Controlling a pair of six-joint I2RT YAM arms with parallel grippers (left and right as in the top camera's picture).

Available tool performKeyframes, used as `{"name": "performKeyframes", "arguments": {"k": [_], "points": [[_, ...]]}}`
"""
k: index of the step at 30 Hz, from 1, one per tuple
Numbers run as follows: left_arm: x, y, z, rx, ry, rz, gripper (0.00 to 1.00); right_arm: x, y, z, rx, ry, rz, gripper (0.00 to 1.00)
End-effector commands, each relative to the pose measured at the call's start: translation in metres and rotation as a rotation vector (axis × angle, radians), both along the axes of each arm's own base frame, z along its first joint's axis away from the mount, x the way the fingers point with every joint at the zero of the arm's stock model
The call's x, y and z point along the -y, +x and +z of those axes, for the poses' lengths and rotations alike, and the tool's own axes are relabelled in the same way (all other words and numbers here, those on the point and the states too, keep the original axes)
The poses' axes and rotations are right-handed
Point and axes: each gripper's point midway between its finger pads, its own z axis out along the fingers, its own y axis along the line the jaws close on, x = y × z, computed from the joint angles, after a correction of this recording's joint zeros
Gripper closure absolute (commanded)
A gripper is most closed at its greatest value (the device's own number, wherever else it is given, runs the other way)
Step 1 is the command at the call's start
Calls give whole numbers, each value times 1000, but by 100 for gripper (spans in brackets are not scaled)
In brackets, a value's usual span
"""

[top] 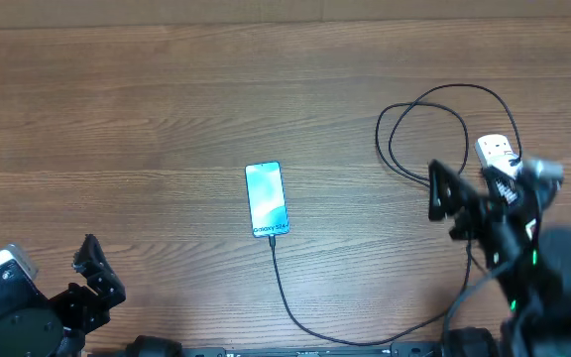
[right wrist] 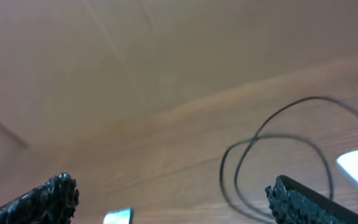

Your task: Plug charger to phone and switch on socket

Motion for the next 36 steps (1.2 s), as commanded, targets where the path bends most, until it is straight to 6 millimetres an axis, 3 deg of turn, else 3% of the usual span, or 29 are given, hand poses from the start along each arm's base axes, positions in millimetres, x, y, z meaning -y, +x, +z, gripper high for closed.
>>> {"name": "performKeyframes", "arguments": {"k": [1,7,14,23,36], "points": [[-2,-1,2,3,14,3,0,4,-16,-2,139,-4,-3,0],[-2,-1,2,3,14,3,0,7,-30,8,385,-13,-17,0],[-2,-1,2,3,14,3,0,8,-28,8,544,-18,-25,0],[-2,-1,2,3,14,3,0,10,-19,-20,598,-19,-33,0],[-2,-1,2,3,14,3,0,43,-7,-48,516,-15,-229,0]]}}
